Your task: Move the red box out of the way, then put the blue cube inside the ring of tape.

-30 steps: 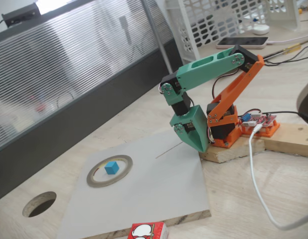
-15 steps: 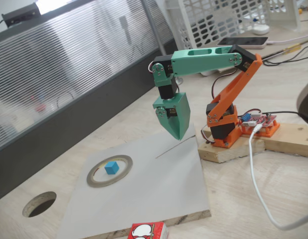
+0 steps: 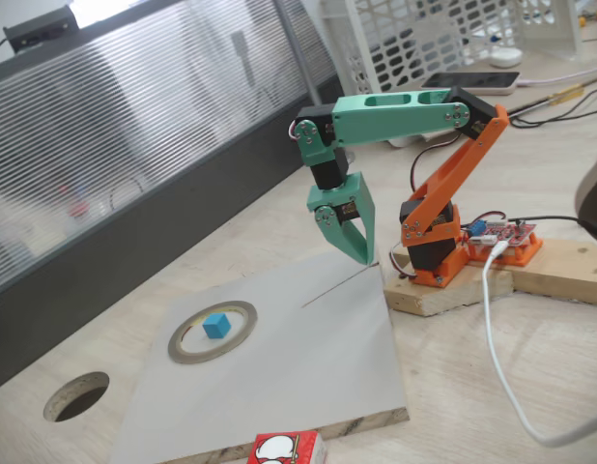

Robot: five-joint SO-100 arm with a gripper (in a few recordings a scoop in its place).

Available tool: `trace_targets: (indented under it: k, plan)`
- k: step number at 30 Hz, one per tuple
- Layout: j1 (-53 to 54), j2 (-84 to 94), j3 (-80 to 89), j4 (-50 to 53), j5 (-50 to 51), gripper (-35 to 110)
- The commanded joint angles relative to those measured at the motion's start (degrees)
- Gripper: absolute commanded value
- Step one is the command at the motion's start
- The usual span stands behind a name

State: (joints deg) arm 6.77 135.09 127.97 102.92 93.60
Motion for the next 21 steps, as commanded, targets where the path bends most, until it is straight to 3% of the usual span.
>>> trace_targets:
  k: [1,21]
  plan:
    - [1.05,4.13,-0.88,1.23,-0.53,1]
    - [1.05,4.04,-0.88,0.62,-0.53,1]
